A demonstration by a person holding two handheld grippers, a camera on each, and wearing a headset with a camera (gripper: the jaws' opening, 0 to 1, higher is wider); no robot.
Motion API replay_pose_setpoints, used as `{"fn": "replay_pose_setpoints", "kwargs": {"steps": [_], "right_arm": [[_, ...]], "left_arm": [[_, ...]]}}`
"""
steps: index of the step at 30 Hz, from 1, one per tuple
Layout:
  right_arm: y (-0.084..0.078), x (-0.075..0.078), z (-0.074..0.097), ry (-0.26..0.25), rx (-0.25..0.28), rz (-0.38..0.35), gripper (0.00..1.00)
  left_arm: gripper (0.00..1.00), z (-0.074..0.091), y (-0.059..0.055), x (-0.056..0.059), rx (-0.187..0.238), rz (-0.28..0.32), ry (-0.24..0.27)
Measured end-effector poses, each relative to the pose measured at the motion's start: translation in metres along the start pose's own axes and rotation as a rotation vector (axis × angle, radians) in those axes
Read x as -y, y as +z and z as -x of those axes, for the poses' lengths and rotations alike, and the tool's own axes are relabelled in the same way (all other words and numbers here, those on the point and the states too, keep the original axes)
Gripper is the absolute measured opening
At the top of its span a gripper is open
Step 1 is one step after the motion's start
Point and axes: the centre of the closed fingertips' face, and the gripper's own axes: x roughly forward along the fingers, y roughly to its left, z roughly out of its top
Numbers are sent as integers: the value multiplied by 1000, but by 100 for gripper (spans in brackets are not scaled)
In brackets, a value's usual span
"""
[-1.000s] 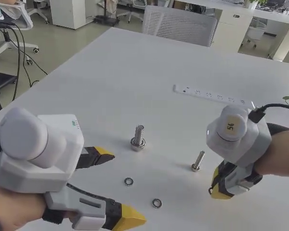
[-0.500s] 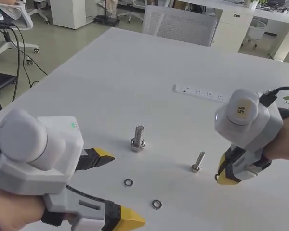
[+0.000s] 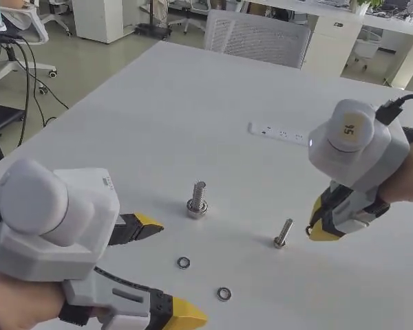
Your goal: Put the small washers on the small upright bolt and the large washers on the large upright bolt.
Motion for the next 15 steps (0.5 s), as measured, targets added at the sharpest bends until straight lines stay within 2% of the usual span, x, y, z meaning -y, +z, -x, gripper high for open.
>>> {"fn": "replay_pose_setpoints", "kwargs": {"steps": [6,15], "right_arm": [[9,9,4,-16,0,25,14],[18,13,1,-16,-5,53,14]], "left_arm": [[80,0,1,-1,3,2,2],[80,0,1,-3,5,6,5]]}}
